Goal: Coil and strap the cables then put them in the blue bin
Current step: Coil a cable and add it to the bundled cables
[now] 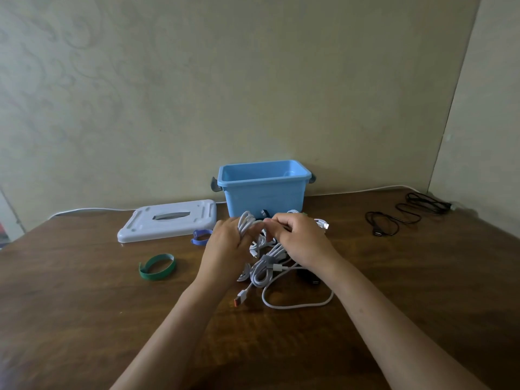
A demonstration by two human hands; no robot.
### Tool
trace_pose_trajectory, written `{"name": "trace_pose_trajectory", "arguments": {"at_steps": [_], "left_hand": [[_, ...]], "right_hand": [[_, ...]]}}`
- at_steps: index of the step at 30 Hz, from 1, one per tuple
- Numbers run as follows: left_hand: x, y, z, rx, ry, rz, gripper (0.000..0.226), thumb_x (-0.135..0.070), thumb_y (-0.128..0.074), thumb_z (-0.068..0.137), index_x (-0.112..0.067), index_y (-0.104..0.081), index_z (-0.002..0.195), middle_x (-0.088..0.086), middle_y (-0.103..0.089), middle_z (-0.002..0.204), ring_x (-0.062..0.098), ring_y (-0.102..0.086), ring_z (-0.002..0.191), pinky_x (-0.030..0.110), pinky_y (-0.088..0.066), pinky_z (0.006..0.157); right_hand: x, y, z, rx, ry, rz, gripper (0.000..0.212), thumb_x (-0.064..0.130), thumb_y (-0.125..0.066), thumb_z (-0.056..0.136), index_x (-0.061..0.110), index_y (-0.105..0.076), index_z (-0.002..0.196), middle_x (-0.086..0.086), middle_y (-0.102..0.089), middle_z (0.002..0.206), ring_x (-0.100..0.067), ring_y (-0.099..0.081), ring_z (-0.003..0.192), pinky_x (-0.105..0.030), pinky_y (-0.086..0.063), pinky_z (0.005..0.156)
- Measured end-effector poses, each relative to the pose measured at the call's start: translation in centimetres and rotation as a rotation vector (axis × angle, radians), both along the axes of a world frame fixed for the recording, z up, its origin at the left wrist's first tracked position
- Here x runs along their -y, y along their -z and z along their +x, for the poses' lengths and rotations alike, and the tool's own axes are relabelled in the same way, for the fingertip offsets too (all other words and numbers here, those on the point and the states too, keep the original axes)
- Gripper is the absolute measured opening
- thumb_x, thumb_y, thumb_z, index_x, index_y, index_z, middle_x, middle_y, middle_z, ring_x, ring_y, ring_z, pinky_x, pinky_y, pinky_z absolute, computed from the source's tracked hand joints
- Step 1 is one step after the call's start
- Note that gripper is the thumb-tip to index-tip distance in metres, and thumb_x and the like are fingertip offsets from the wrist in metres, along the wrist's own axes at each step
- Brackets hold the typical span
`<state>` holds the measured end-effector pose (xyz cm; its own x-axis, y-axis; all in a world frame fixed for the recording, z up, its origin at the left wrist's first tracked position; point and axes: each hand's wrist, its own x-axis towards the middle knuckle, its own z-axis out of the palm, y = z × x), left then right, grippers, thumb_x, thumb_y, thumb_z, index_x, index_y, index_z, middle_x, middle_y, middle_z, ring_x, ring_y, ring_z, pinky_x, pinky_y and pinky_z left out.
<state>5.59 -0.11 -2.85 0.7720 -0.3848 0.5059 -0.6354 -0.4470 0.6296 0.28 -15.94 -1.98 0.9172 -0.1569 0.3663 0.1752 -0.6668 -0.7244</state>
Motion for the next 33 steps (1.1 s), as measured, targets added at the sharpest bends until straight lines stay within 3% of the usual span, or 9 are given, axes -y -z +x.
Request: {"name": "trace_pose_trajectory", "arguments": {"at_steps": [4,7,11,14,18,24,30,33], "left_hand": [[0.1,-0.3,-0.5,-0.117,0.031,-0.101,0.038,-0.046,-0.046,0.098,-0.019,-0.057,0.073,0.002,-0.064,0.06,0.014,-0.063,0.056,0.034,-0.052,0.058],[0.0,-0.6,-0.7,-0.15,0.064,-0.151,0.044,-0.045,-0.047,0.098,-0.007,-0.058,0.079,0.014,-0.063,0.063,0.027,-0.064,0.058,0.041,-0.053,0.057],[-0.1,-1.0,-1.0,-0.194,0.081,-0.166,0.046,-0.051,-0.045,0.092,-0.009,-0.063,0.084,0.005,-0.065,0.062,0.013,-0.062,0.05,0.023,-0.051,0.048],[-0.2,-1.0,-0.7,-0.224,0.078,-0.18,0.041,-0.046,-0.049,0.095,-0.009,-0.064,0.089,0.005,-0.071,0.068,0.02,-0.067,0.056,0.03,-0.056,0.053],[-0.5,-1.1,-0.5,-0.218,0.082,-0.164,0.04,-0.037,-0.053,0.099,-0.007,-0.059,0.073,0.003,-0.063,0.053,0.015,-0.061,0.048,0.029,-0.051,0.053],[-0.6,-1.3,-0.7,-0.239,0.186,-0.105,0.04,-0.026,-0.054,0.101,-0.003,-0.059,0.068,0.005,-0.062,0.055,0.014,-0.059,0.053,0.029,-0.051,0.059],[-0.5,-1.6,-1.2,-0.222,0.249,-0.169,0.029,-0.017,-0.052,0.102,-0.002,-0.051,0.077,-0.003,-0.052,0.055,0.008,-0.052,0.05,0.021,-0.046,0.053],[-0.6,-1.8,-1.3,-0.235,0.266,-0.186,0.027,-0.02,-0.053,0.102,0.004,-0.052,0.089,-0.002,-0.051,0.059,0.012,-0.049,0.055,0.028,-0.046,0.054]], "right_hand": [[0.2,0.2,0.1,-0.02,-0.006,-0.01,0.037,0.05,-0.052,0.101,0.029,-0.06,0.072,0.017,-0.057,0.059,-0.001,-0.052,0.062,-0.023,-0.037,0.061],[0.2,0.1,0.0,-0.006,-0.022,-0.013,0.038,0.052,-0.051,0.101,0.026,-0.065,0.076,0.018,-0.057,0.06,-0.002,-0.053,0.063,-0.024,-0.038,0.062],[0.0,0.3,-0.1,0.014,-0.041,-0.021,0.042,0.055,-0.051,0.099,0.022,-0.069,0.081,0.009,-0.065,0.072,-0.007,-0.062,0.074,-0.025,-0.043,0.066],[0.4,0.2,0.0,0.021,-0.02,-0.05,0.038,0.054,-0.052,0.099,0.027,-0.067,0.077,0.01,-0.064,0.07,-0.007,-0.062,0.073,-0.027,-0.043,0.066],[0.9,0.0,0.0,0.024,-0.009,-0.074,0.039,0.057,-0.054,0.098,0.029,-0.066,0.073,0.012,-0.06,0.067,-0.005,-0.058,0.069,-0.027,-0.039,0.064],[1.7,-0.4,-0.3,0.03,0.066,-0.104,0.039,0.057,-0.054,0.098,0.032,-0.061,0.069,0.02,-0.059,0.056,0.006,-0.056,0.058,-0.015,-0.034,0.054],[2.0,-0.5,-0.2,0.045,0.076,-0.12,0.04,0.058,-0.051,0.098,0.03,-0.063,0.072,0.015,-0.056,0.06,0.011,-0.054,0.06,-0.013,-0.029,0.052],[2.0,-0.4,-0.1,0.031,0.067,-0.123,0.042,0.061,-0.05,0.096,0.03,-0.063,0.072,0.014,-0.057,0.06,0.009,-0.055,0.06,-0.018,-0.032,0.055]]}}
